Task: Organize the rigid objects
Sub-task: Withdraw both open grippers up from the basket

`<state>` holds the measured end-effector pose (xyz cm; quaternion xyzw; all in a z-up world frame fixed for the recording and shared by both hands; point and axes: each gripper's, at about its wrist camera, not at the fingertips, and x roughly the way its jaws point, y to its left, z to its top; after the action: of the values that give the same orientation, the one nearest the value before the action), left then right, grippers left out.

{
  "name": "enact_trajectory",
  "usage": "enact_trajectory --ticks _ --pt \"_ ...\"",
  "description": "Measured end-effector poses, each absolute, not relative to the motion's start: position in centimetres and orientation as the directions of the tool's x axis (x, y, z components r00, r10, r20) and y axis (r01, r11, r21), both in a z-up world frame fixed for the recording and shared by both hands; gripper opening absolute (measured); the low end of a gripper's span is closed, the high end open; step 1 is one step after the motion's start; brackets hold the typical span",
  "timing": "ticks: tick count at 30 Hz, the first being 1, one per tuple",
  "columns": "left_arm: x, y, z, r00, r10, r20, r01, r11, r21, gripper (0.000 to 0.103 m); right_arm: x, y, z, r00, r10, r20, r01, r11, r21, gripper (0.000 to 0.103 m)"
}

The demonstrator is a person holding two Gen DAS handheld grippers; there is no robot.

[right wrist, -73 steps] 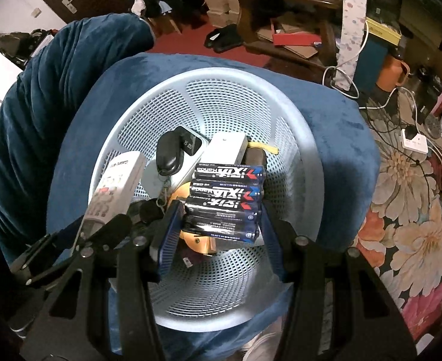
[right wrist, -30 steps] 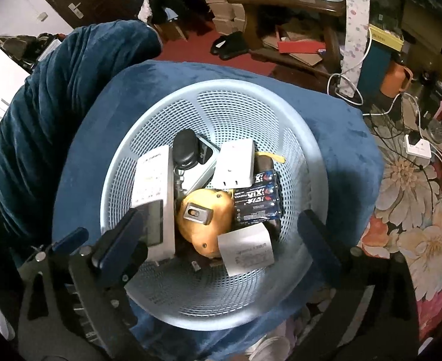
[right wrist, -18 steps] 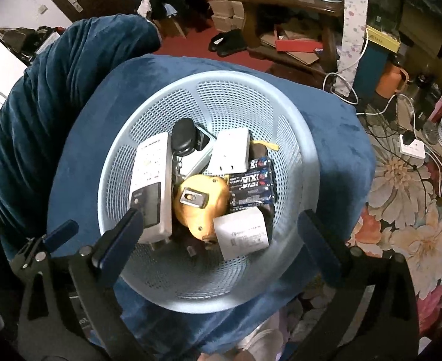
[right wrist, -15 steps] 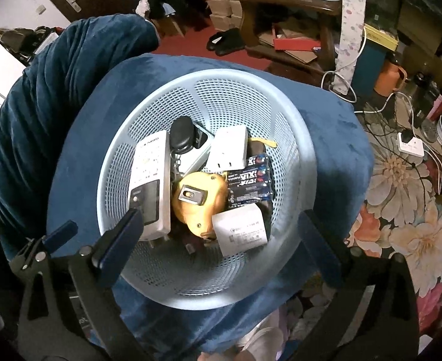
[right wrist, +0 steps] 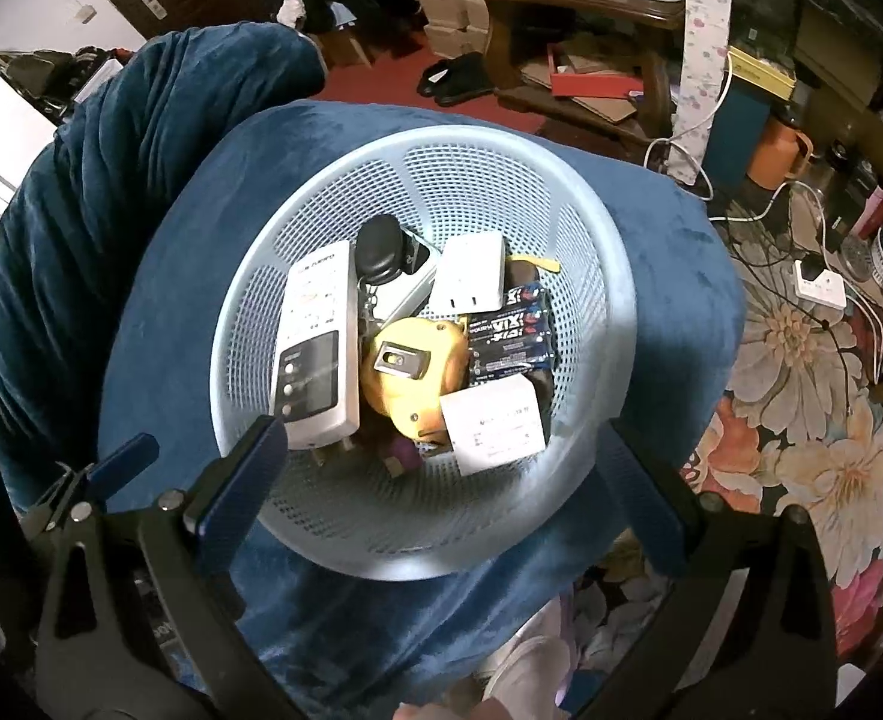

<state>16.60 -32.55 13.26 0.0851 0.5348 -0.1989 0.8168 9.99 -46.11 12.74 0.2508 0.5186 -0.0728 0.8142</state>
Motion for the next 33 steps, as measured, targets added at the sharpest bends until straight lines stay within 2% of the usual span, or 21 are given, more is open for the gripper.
enact_trajectory --ticks 33 --pt "13.9 -32.1 14.6 0.371 -0.247 -0.895 0.408 0.909 -0.082 0.102 8.5 -46.3 13.3 0.456 0.124 -0.881 0.371 0.874 0.315 0.103"
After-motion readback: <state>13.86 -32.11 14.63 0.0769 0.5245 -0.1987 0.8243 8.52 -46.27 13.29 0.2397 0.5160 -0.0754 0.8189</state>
